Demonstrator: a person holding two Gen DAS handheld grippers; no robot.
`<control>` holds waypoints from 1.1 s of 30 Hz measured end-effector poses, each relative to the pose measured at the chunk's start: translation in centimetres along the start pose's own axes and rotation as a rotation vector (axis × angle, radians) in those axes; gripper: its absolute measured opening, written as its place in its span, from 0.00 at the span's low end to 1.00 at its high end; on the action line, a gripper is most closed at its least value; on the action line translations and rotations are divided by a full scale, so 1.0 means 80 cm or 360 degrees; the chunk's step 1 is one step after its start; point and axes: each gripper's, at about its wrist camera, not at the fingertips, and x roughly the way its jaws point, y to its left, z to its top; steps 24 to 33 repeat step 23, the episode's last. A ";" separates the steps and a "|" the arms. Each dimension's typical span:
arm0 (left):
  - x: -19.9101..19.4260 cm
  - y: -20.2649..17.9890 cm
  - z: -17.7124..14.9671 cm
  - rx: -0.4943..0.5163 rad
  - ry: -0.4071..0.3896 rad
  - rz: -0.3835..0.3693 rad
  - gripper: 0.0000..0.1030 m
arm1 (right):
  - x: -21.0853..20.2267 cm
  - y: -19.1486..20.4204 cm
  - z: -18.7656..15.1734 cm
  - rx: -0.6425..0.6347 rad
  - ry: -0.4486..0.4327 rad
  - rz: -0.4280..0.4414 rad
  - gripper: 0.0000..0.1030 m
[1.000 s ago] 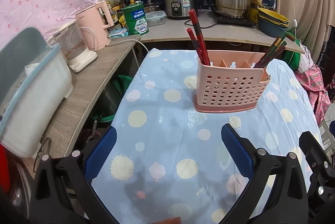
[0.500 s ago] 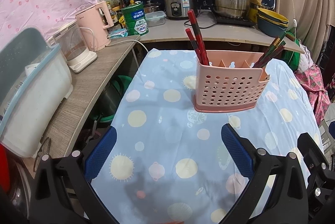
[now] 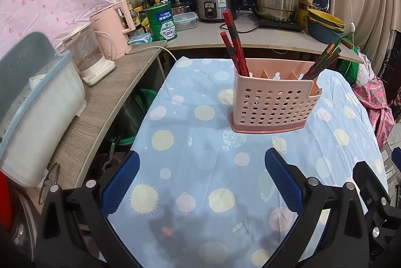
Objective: Organize utensils
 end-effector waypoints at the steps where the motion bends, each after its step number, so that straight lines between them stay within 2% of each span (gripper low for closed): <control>1: 0.001 0.001 0.000 0.0000 0.0004 0.0000 0.93 | 0.000 -0.001 -0.001 -0.0001 0.0003 0.0000 0.94; 33: 0.006 -0.002 -0.005 0.0023 0.0024 0.0022 0.93 | 0.003 -0.005 -0.007 0.0021 0.0032 -0.0017 0.94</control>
